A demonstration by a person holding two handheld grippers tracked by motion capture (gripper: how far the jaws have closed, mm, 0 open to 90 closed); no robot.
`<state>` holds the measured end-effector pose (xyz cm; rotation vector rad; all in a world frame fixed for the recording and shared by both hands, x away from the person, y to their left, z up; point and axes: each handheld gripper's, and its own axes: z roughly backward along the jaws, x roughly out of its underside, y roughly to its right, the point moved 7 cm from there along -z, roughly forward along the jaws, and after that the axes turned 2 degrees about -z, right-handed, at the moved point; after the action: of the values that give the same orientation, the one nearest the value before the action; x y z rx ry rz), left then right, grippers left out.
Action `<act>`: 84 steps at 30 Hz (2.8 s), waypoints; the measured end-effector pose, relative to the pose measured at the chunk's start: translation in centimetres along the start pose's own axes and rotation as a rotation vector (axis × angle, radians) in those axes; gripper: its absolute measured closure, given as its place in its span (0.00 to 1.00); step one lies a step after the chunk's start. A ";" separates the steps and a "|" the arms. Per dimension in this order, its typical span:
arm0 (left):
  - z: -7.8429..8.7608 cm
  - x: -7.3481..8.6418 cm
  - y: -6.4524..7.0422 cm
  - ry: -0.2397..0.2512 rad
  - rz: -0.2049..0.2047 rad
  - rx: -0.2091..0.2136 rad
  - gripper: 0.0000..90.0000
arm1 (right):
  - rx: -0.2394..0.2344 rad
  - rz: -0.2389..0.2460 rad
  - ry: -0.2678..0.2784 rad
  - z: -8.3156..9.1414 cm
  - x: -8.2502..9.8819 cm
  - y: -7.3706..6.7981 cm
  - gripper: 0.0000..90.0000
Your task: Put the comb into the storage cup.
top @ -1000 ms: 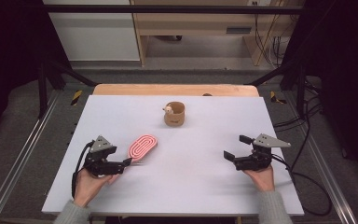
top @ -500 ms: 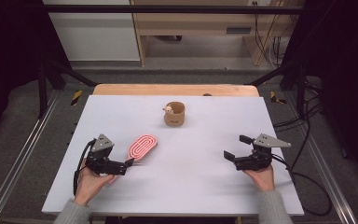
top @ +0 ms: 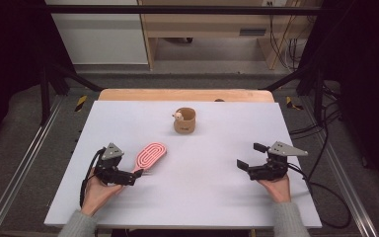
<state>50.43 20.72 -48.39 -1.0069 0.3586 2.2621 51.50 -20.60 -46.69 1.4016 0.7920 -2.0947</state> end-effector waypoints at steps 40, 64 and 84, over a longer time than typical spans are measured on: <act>-2.0 2.0 0.4 -0.208 -0.042 0.030 0.62 | -0.001 0.001 0.000 0.0 0.0 0.0 0.00; -2.5 2.0 0.4 -0.258 -0.058 0.002 0.76 | -0.002 -0.001 -0.001 0.0 0.0 0.0 0.00; -2.3 2.0 0.5 -0.251 -0.080 -0.016 0.77 | -0.003 -0.001 -0.001 0.0 0.0 0.0 0.00</act>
<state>50.47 20.12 -51.43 -0.7199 0.1898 2.2871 51.53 -20.63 -46.67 1.3991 0.7948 -2.0941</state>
